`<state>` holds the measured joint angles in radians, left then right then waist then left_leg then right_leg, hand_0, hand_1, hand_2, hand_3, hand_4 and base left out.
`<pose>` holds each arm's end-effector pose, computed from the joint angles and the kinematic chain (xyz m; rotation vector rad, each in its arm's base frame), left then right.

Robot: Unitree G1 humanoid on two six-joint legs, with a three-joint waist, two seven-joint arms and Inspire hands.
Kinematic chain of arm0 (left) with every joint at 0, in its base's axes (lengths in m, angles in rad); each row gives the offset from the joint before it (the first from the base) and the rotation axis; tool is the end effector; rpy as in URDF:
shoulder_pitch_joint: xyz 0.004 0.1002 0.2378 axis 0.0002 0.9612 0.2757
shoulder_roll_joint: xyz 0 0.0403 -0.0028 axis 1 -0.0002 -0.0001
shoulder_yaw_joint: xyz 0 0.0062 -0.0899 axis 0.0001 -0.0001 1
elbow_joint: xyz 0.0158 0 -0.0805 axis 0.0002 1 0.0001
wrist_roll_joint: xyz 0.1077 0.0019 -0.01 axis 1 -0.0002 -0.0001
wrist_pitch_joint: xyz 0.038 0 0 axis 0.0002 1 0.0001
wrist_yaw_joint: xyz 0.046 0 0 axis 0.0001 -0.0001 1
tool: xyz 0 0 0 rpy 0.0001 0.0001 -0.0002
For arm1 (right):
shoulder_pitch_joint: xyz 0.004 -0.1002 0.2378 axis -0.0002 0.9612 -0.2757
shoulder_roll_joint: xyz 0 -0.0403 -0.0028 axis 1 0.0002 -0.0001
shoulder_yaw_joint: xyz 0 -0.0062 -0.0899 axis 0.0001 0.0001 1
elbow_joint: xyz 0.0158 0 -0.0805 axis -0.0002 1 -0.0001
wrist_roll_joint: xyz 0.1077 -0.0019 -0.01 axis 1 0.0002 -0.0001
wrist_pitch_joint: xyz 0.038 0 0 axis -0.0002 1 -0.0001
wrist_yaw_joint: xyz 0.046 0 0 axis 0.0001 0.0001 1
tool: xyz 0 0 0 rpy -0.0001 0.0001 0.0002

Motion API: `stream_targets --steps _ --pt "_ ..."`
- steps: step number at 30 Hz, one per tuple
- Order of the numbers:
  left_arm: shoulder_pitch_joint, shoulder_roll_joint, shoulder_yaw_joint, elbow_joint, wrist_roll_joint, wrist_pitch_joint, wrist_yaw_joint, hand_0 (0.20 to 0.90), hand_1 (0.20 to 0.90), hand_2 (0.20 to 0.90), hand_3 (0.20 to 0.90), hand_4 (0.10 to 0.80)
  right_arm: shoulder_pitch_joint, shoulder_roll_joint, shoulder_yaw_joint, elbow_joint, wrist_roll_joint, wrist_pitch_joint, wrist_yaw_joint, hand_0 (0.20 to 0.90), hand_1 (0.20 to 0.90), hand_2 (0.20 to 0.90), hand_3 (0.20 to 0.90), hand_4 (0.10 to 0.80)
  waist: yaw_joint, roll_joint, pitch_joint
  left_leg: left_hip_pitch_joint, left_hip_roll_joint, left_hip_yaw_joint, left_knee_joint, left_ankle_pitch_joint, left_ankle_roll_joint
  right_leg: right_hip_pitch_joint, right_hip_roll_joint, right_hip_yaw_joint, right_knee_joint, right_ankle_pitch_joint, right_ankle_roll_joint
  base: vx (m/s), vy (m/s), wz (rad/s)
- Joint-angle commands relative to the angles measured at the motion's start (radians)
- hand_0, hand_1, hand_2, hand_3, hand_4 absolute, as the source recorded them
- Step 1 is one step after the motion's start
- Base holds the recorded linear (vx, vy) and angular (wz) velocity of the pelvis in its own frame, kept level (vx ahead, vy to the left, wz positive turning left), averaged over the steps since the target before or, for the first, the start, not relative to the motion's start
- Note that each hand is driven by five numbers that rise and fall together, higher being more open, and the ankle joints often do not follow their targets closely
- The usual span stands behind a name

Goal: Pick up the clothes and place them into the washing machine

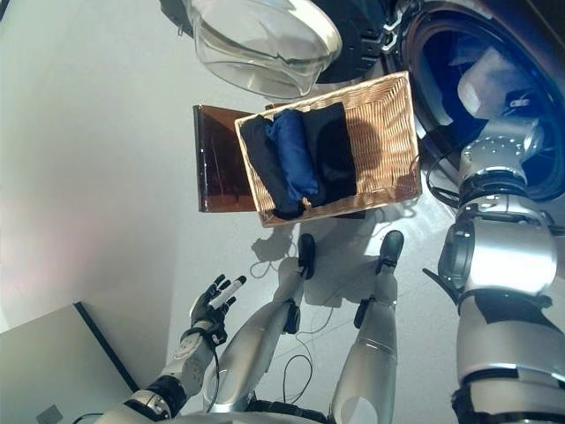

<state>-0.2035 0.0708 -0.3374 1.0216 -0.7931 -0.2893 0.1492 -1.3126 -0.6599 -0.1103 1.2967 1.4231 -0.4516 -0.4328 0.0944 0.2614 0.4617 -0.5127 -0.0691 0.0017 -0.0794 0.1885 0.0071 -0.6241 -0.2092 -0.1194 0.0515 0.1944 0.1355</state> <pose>0.1809 0.1350 -0.0701 -0.3914 0.6264 0.2531 0.3359 -0.3011 0.2655 1.2364 -0.5038 -0.8719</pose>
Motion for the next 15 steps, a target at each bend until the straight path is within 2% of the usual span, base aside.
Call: stream_targets --steps 1,8,15 --pt "0.013 0.018 -0.019 0.066 -0.019 -0.033 0.013 0.900 0.900 0.900 0.900 0.800 -0.130 -0.098 0.089 -0.130 -0.017 -0.116 0.058 0.900 0.900 0.900 0.900 0.800 -0.021 0.048 -0.033 0.008 0.001 0.030 -0.008 -0.043 -0.113 -0.017 0.035 0.048 0.181 -0.186 -0.015 0.000 0.000 0.00" --pt "0.012 0.016 -0.013 0.072 -0.022 -0.039 0.013 0.900 0.900 0.900 0.900 0.800 -0.132 -0.090 0.083 -0.140 -0.017 -0.122 0.048 0.900 0.900 0.900 0.900 0.800 -0.020 0.047 -0.036 0.010 -0.004 0.026 -0.008 -0.042 -0.112 -0.009 0.033 0.048 0.174 -0.185 -0.016 0.000 0.000 0.00" --pt "0.019 0.020 -0.006 0.076 -0.019 -0.040 0.017 0.900 0.900 0.900 0.900 0.800 -0.138 -0.099 0.116 -0.115 -0.107 -0.079 -0.007 0.900 0.900 0.900 0.900 0.800 -0.014 0.042 -0.038 0.016 -0.002 0.026 -0.008 -0.041 -0.113 0.002 0.035 0.042 0.170 -0.184 -0.020 0.000 0.000 0.00"
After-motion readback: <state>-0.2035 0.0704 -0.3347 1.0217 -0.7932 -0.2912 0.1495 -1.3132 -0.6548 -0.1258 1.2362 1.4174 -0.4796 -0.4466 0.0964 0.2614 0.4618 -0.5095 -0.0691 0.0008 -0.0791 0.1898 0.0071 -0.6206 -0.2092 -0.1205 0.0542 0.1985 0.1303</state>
